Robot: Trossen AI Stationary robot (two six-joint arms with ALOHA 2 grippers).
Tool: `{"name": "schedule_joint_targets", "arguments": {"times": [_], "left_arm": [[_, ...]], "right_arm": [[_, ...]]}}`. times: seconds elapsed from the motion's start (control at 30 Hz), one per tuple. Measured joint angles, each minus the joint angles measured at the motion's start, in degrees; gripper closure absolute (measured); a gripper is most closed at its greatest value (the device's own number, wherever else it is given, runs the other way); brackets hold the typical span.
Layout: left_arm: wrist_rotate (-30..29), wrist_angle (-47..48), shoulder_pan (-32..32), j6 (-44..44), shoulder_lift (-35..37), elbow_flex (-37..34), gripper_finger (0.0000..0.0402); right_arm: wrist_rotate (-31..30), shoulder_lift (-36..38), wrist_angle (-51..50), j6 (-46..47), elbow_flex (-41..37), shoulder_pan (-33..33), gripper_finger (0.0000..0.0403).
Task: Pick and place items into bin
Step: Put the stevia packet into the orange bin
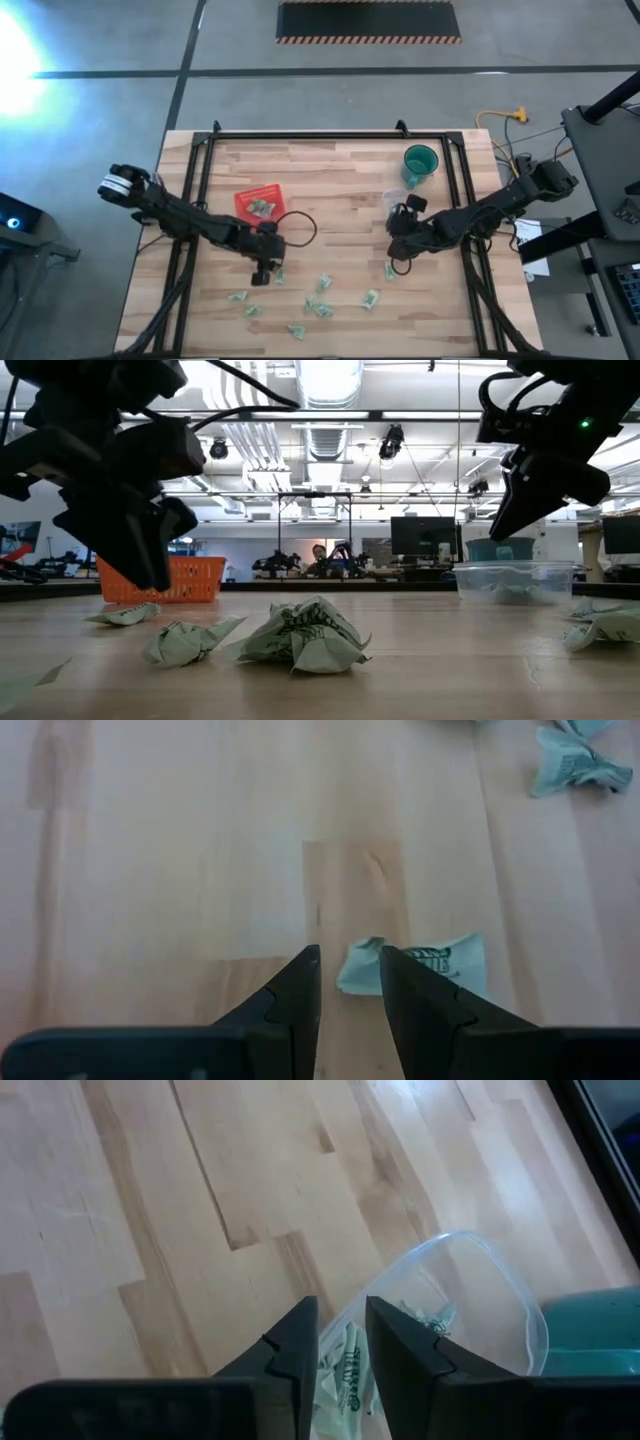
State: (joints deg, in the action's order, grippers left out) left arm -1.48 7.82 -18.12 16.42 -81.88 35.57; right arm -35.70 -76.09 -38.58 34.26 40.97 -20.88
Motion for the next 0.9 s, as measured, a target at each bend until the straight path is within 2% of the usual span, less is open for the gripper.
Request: {"name": "schedule_joint_targets", "arguments": {"times": [0.6, 0.9], "left_arm": [[2.99, -5.03, -0.47, 1.41, -5.77, 0.09, 0.0313], [3.16, -5.80, -0.47, 1.18, -6.04, 0.11, 0.0313]], "right_arm": [[0.15, 0.00, 0.43, 0.02, 0.00, 0.00, 0.0331], [0.15, 0.00, 0.49, 0.02, 0.00, 0.00, 0.0332]]}}
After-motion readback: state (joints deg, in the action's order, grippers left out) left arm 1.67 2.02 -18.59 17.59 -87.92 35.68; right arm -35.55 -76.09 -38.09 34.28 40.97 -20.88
